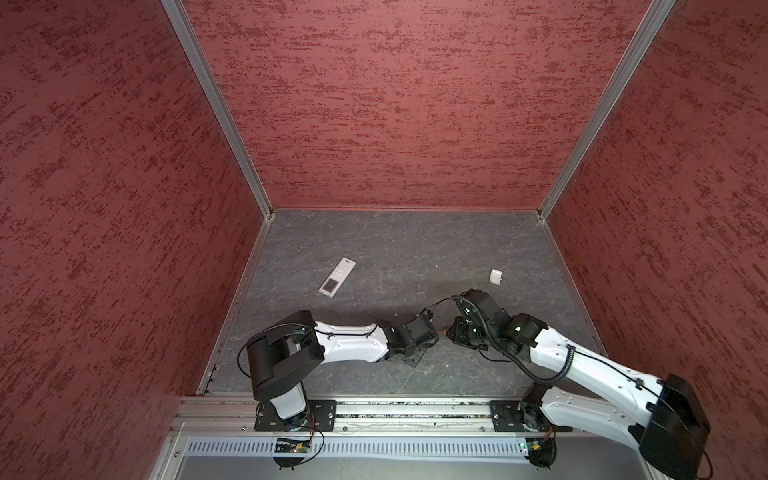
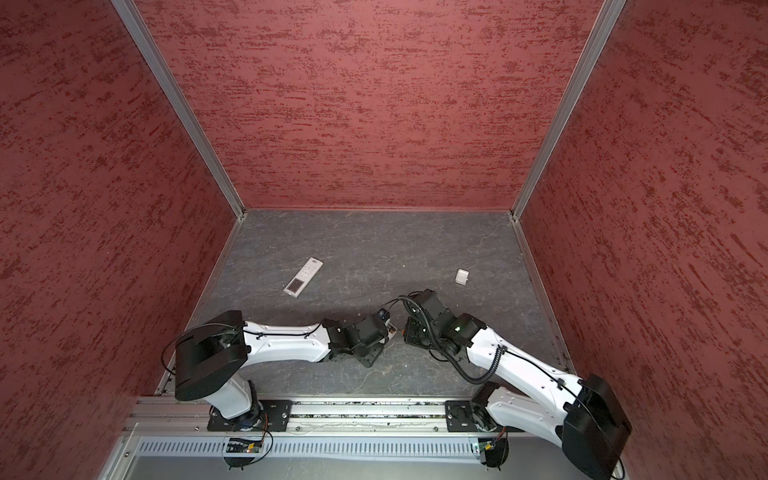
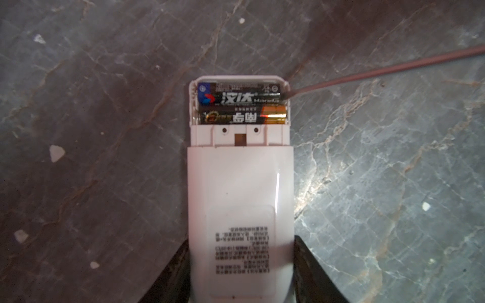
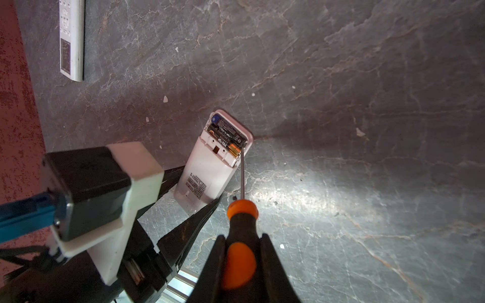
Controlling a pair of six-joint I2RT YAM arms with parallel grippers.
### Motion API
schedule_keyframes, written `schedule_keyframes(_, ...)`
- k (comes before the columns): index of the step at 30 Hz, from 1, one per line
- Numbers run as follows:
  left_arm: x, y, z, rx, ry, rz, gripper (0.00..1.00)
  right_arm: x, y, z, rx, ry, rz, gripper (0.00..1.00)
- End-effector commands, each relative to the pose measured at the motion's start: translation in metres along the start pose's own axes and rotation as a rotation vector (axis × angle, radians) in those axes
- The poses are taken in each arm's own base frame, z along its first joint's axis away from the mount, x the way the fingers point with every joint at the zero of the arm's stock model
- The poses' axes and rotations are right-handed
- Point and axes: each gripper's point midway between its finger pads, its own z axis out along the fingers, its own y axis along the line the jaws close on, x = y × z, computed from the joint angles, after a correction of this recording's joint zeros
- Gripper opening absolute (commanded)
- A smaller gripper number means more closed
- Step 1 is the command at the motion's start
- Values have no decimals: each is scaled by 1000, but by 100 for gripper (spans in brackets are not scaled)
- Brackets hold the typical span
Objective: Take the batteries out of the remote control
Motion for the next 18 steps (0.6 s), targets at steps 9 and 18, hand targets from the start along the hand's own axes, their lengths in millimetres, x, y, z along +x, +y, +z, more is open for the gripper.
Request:
schedule_keyframes(9,70,-5,23,36,243,54,10,-29,54,-15,-200,-103,-33,0)
schedule_keyframes(18,74,-4,24,26,257,57,10,-32,61,-21,-212,-110,-40,0)
